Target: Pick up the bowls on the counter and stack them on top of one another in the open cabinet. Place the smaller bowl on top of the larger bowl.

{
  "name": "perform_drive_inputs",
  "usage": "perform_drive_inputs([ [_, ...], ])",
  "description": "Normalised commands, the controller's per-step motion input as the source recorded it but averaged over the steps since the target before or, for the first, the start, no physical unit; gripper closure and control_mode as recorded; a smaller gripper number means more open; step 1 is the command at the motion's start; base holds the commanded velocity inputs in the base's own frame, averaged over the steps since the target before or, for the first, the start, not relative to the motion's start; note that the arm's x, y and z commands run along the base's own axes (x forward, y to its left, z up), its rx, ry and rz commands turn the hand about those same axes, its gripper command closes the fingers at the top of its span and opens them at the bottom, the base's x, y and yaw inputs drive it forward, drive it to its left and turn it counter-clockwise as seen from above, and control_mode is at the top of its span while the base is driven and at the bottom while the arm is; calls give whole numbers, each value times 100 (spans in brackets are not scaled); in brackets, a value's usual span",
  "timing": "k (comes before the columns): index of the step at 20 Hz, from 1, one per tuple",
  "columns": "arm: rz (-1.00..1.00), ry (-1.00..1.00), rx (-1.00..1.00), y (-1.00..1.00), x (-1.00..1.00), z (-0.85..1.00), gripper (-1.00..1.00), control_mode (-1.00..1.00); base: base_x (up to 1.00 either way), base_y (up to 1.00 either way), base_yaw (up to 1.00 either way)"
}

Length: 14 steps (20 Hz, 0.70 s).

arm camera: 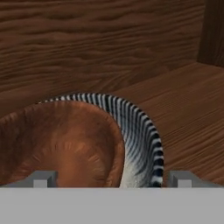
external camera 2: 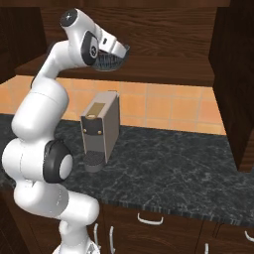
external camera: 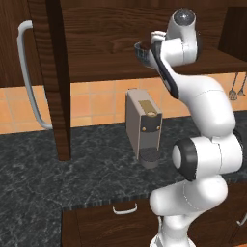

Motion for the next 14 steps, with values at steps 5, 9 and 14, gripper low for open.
perform_drive_inputs([
  [5, 8, -3, 0, 0, -28, 36, -100, -100, 0, 0, 0],
  [9, 9, 0, -5, 0, -97, 21, -100, -100, 0, 0, 0],
  [14, 12, 0, -7, 0, -95, -10, -100, -100, 0, 0, 0],
])
